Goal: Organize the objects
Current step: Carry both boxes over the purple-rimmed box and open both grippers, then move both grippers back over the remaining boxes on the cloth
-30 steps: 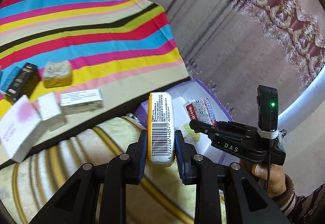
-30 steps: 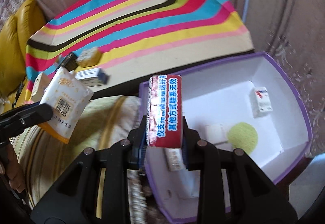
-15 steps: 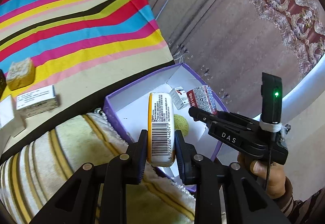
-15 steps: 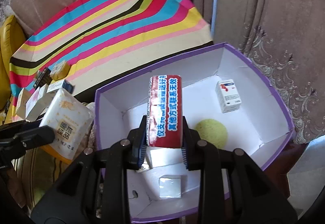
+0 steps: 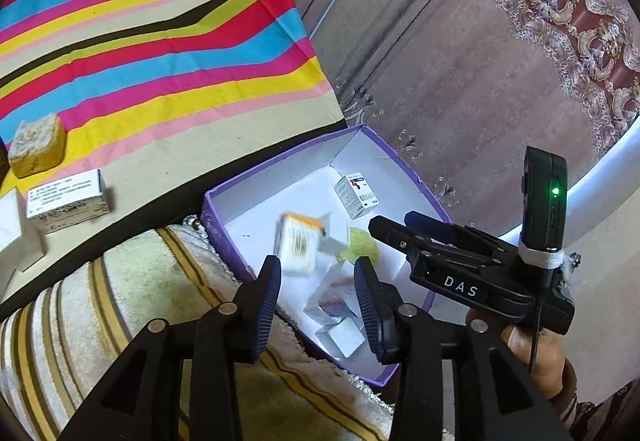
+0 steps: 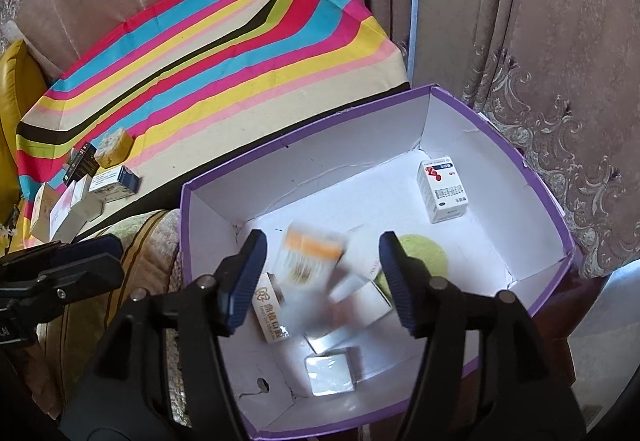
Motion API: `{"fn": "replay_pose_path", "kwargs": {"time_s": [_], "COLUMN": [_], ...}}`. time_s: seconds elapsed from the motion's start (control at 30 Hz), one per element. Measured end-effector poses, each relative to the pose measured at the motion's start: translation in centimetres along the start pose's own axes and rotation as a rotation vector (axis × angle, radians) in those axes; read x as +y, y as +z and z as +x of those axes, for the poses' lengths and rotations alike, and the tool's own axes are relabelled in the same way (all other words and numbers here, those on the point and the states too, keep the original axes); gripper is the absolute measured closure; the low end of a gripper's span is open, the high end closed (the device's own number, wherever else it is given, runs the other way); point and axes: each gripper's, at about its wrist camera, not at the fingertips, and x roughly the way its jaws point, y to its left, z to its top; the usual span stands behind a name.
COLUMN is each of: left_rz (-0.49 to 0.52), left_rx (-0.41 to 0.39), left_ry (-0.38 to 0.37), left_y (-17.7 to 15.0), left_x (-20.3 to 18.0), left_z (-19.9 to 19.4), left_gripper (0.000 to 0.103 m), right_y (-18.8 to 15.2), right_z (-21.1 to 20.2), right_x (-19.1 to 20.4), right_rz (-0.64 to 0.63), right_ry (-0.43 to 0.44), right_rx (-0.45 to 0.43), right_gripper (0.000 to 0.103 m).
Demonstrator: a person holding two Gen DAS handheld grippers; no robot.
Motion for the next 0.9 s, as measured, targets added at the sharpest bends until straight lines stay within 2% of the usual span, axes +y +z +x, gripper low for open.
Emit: {"fn": "replay_pose_path", "kwargs": {"time_s": [0.37,0.6,0.9], "left_rz": [-0.081,-0.160,-0.264], "left_rx": [-0.044,-0.092,-0.169], "left_ry": [0.023,0.032,0.100], "left_y": [-0.8,-1.8,-3.9], "left_x": [2.4,4.8,8.3], "left_z": [-2.3,-4.5,-8.8], "left_gripper": [0.050,0.037,0.029], "right_y": [0.1,0.0,-0.3], "right_z": [0.2,0.2,0.7], "right_x": [2.7,5.1,8.8], "right_rz": [-0.071,-0.105,-0.162], "right_ry": [0.010,0.055,0.099], "right_rx": [0.020,0.035,0.066], "right_gripper": [0.037,0.025,0.022]}}
